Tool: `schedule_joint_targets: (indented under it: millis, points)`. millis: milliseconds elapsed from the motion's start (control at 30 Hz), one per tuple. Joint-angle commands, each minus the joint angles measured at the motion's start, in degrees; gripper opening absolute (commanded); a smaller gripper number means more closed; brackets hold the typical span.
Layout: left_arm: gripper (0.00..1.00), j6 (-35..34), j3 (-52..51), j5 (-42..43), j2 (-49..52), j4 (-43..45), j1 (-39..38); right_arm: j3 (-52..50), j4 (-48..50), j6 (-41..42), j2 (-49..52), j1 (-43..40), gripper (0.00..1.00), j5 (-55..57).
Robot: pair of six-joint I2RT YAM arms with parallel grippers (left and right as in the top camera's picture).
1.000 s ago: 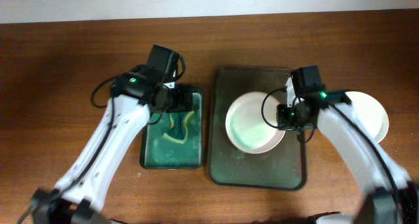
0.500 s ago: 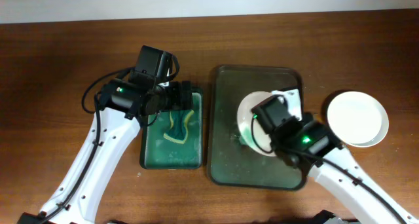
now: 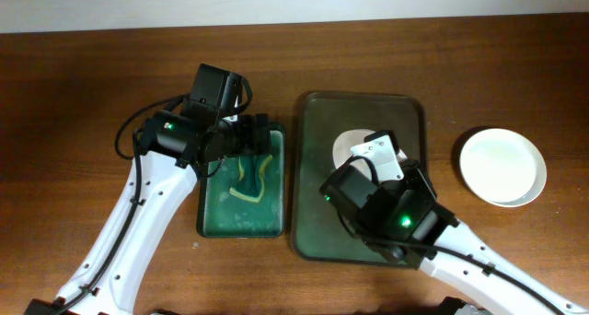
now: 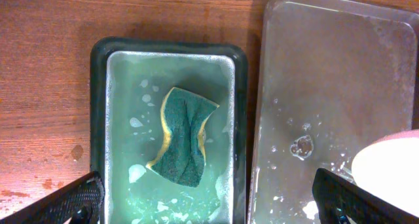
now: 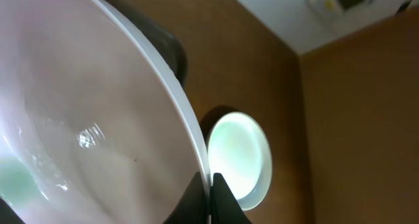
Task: Clean dirty plates on tray and stack at the side
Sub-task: 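Lift the plate with the right gripper and stack it on the side stack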
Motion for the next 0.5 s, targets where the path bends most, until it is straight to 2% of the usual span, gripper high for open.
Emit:
schedule_joint_targets:
  millis: [0, 167, 467]
  points:
    - [0.99, -0.5, 0.8, -0.4, -0.2, 0.0, 0.3, 0.2, 0.0, -0.9, -0.2, 4.9, 0.04, 9.7]
    - [0.99, -0.5, 0.8, -0.4, -0.2, 0.0, 0.3, 0.2, 0.0, -2.5, -0.2, 10.4, 0.04, 16.5]
    - [0.99, -0.5, 0.8, -0.4, -0.2, 0.0, 0.3, 0.2, 0.1, -3.6, -0.2, 10.7, 0.04, 17.0]
